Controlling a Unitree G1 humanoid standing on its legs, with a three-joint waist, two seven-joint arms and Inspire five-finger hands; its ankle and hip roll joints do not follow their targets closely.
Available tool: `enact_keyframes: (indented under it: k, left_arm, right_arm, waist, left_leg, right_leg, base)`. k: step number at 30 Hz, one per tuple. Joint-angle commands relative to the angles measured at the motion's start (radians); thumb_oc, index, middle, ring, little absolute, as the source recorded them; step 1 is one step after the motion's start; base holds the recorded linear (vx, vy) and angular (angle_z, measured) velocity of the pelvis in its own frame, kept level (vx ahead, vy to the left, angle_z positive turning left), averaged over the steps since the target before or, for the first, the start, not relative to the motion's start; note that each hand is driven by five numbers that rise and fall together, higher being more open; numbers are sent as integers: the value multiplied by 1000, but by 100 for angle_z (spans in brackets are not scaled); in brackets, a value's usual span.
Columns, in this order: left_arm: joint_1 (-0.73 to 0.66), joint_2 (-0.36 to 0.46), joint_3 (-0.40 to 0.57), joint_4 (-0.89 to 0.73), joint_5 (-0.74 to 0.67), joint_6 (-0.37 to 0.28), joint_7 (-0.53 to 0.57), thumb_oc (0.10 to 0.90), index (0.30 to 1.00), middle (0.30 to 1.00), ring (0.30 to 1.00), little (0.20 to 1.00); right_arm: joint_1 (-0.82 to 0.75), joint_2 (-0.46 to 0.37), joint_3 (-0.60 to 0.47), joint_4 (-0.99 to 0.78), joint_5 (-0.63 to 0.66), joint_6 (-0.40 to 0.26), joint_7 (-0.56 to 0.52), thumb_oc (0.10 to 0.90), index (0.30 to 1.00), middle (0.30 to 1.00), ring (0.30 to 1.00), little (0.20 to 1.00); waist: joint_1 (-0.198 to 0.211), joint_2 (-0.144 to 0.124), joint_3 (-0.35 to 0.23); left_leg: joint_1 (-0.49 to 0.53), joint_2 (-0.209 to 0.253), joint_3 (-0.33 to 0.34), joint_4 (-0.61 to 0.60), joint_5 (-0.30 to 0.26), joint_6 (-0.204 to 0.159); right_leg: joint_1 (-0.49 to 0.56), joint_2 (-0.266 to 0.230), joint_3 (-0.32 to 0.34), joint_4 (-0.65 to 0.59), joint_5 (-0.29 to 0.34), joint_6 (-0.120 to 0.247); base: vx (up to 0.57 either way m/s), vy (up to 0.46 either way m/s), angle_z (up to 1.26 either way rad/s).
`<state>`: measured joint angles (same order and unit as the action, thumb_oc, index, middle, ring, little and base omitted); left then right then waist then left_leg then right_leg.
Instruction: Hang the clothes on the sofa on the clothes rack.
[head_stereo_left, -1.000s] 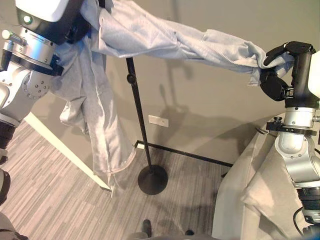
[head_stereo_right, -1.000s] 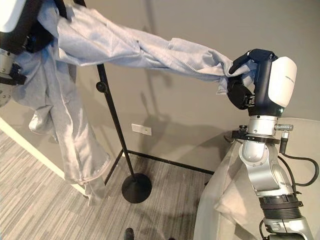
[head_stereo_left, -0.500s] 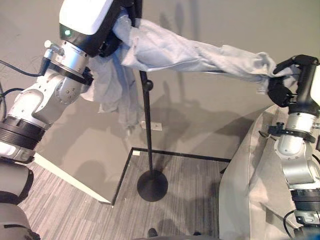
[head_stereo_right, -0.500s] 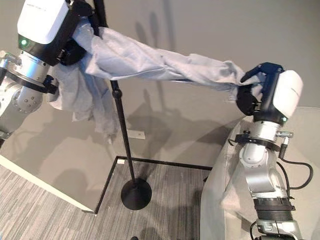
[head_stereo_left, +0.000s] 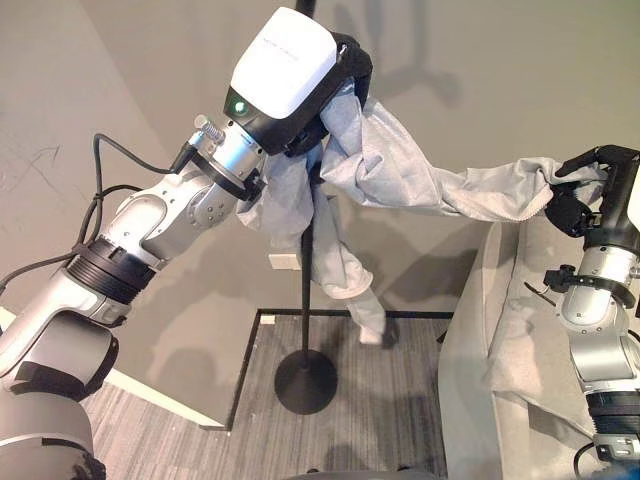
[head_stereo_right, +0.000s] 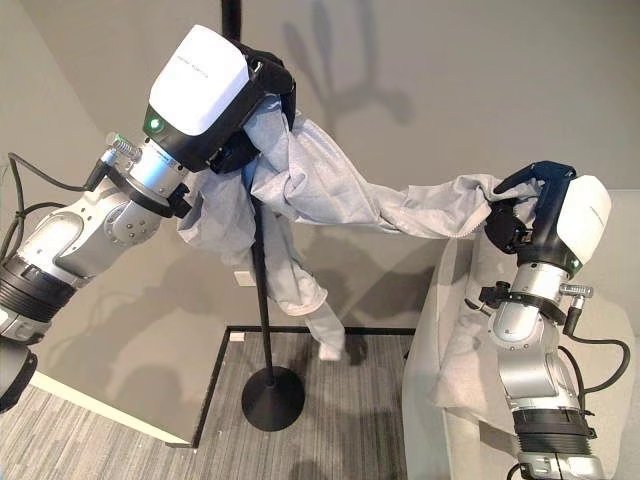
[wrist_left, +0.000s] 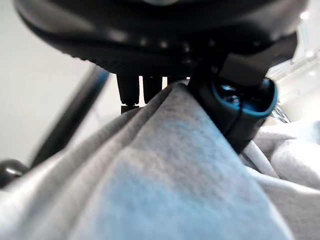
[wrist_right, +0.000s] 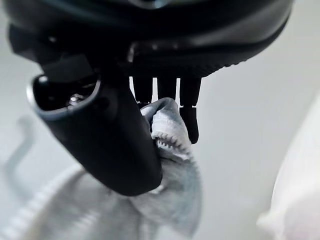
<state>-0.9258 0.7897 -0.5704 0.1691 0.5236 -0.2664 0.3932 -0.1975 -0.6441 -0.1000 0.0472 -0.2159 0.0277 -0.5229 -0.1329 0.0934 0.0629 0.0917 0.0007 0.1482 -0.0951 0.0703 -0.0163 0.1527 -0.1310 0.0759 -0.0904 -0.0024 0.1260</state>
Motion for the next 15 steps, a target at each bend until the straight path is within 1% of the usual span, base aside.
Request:
enact_keyframes:
  k: [1, 2, 3, 4, 5, 7, 10, 15]
  left_arm:
    - [-114, -3, 138, 87, -47, 48, 93, 400, 300, 300, 300, 300]
    - [-98, -12, 147, 94, -55, 49, 94, 400, 300, 300, 300, 300]
    - [-97, -12, 149, 94, -55, 49, 94, 400, 300, 300, 300, 300]
    - [-85, -18, 155, 100, -62, 47, 94, 400, 300, 300, 300, 300]
    - [-85, -17, 156, 100, -62, 47, 94, 400, 300, 300, 300, 300]
    - [-77, -11, 147, 106, -66, 45, 89, 400, 300, 300, 300, 300]
    - [-63, -8, 147, 101, -75, 41, 80, 400, 300, 300, 300, 300]
    - [-9, 2, 149, 95, -81, 32, 56, 400, 300, 300, 300, 300]
  right_arm:
    - [-102, -25, 53, -112, 18, -151, 22, 400, 300, 300, 300, 300]
    - [-123, -27, 84, -129, 5, -153, 41, 400, 300, 300, 300, 300]
    - [-125, -28, 86, -128, 5, -152, 40, 400, 300, 300, 300, 300]
    - [-155, -34, 115, -148, -28, -147, 53, 400, 300, 300, 300, 300]
    - [-157, -34, 117, -148, -29, -146, 53, 400, 300, 300, 300, 300]
    - [-175, -26, 129, -159, -25, -143, 57, 400, 300, 300, 300, 300]
    - [-175, -19, 136, -157, -20, -142, 58, 400, 300, 300, 300, 300]
    - [-103, -8, 127, -142, 3, -140, 74, 400, 300, 300, 300, 300]
  waist:
    - [55, -69, -98]
    - [66, -79, -97]
    - [65, -79, -98]
    - [77, -88, -98]
    - [75, -88, -98]
    - [86, -95, -101]
    - [88, -98, -103]
    - [85, -94, -101]
  left_leg:
    - [-11, 38, -73, 8, -53, -21]
    - [-15, 38, -79, 8, -52, -21]
    - [-15, 38, -79, 8, -52, -21]
    - [-21, 39, -84, 8, -50, -22]
    - [-21, 38, -85, 8, -49, -22]
    - [-30, 40, -90, 8, -47, -23]
    - [-34, 40, -93, 8, -46, -23]
    - [-31, 38, -96, 8, -50, -22]
  right_leg:
    - [9, -58, -76, 44, -20, 62]
    - [9, -55, -81, 43, -20, 60]
    - [10, -55, -81, 43, -20, 60]
    - [10, -52, -89, 42, -18, 60]
    - [9, -52, -89, 42, -18, 60]
    - [6, -51, -101, 44, -17, 59]
    - [5, -51, -107, 45, -18, 58]
    - [3, -54, -108, 50, -18, 59]
  base:
    - [0, 0, 0]
    - [0, 0, 0]
    - [-31, 6, 7]
    - [-15, 6, 9]
    - [-19, 6, 8]
    - [-11, 6, 18]
    - [-2, 13, 22]
    - [1, 8, 8]
